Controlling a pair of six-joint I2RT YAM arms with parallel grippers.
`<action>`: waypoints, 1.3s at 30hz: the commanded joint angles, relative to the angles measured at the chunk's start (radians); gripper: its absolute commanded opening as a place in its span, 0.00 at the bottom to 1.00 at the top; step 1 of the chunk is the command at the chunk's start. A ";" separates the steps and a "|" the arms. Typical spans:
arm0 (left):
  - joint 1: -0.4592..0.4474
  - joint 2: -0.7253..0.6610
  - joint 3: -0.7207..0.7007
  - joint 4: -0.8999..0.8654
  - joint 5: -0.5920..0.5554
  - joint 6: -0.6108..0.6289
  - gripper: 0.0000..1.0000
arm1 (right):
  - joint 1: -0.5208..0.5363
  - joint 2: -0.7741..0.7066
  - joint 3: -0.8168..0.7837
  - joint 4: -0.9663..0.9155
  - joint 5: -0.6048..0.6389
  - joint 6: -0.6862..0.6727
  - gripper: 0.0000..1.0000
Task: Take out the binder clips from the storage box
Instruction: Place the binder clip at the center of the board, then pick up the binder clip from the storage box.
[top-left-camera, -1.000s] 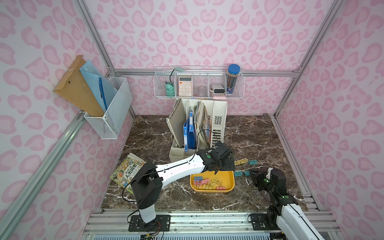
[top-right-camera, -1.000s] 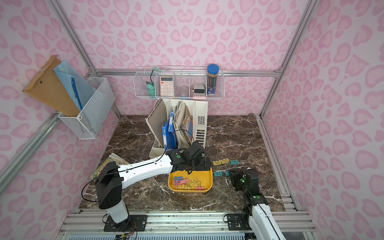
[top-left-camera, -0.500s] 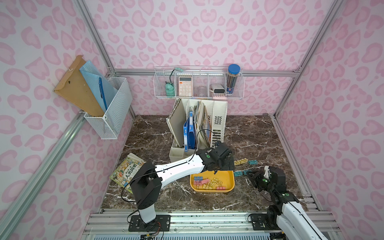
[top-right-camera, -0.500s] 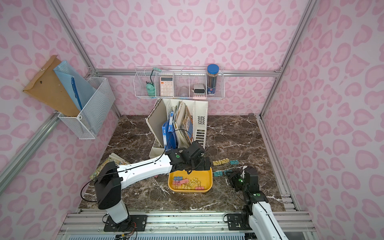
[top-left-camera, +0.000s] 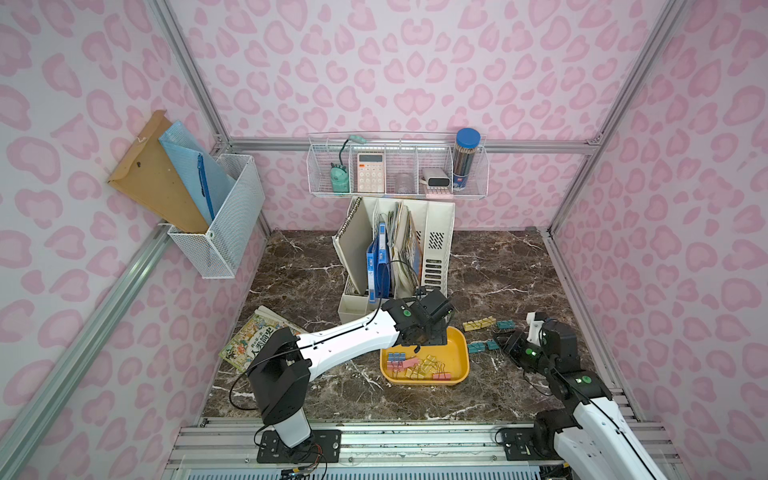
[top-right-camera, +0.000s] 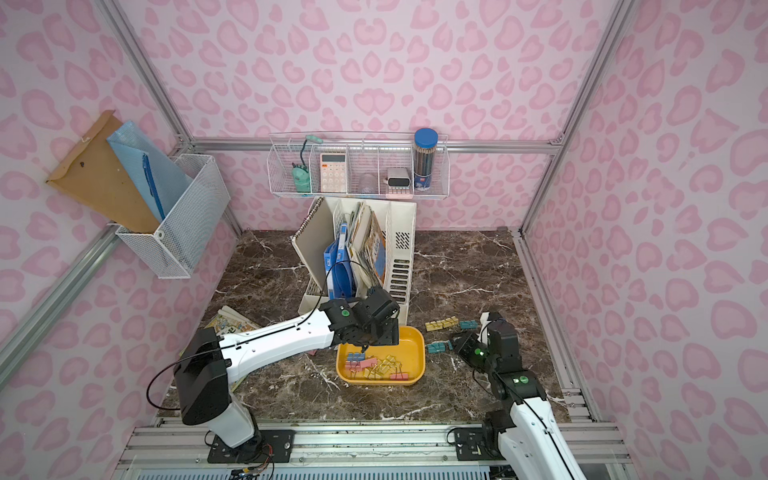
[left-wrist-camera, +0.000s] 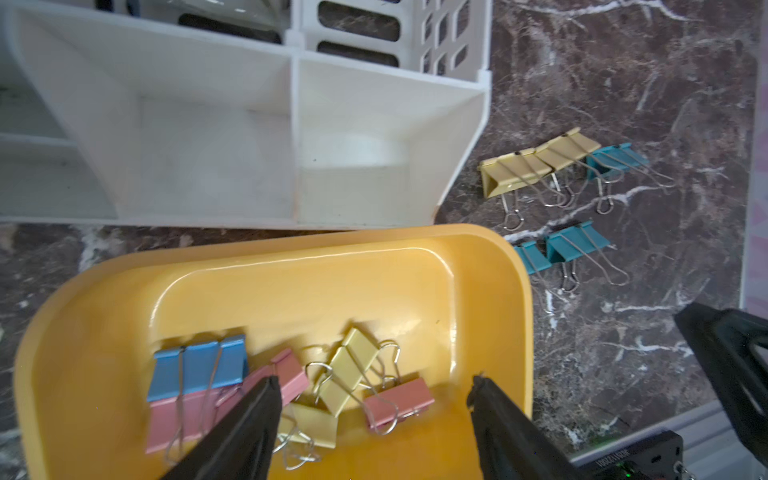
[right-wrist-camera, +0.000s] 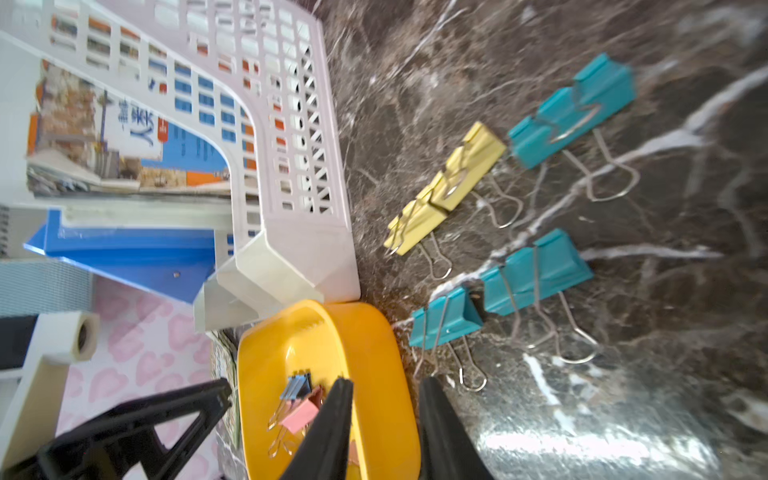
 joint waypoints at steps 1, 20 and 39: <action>0.008 -0.018 -0.021 -0.097 -0.021 -0.091 0.68 | 0.104 0.062 0.063 -0.017 0.094 -0.059 0.32; 0.029 -0.036 -0.175 0.067 0.150 -0.520 0.45 | 0.470 0.411 0.267 0.097 0.288 -0.052 0.37; 0.049 0.031 -0.132 0.051 0.173 -0.519 0.23 | 0.470 0.393 0.221 0.122 0.322 -0.047 0.41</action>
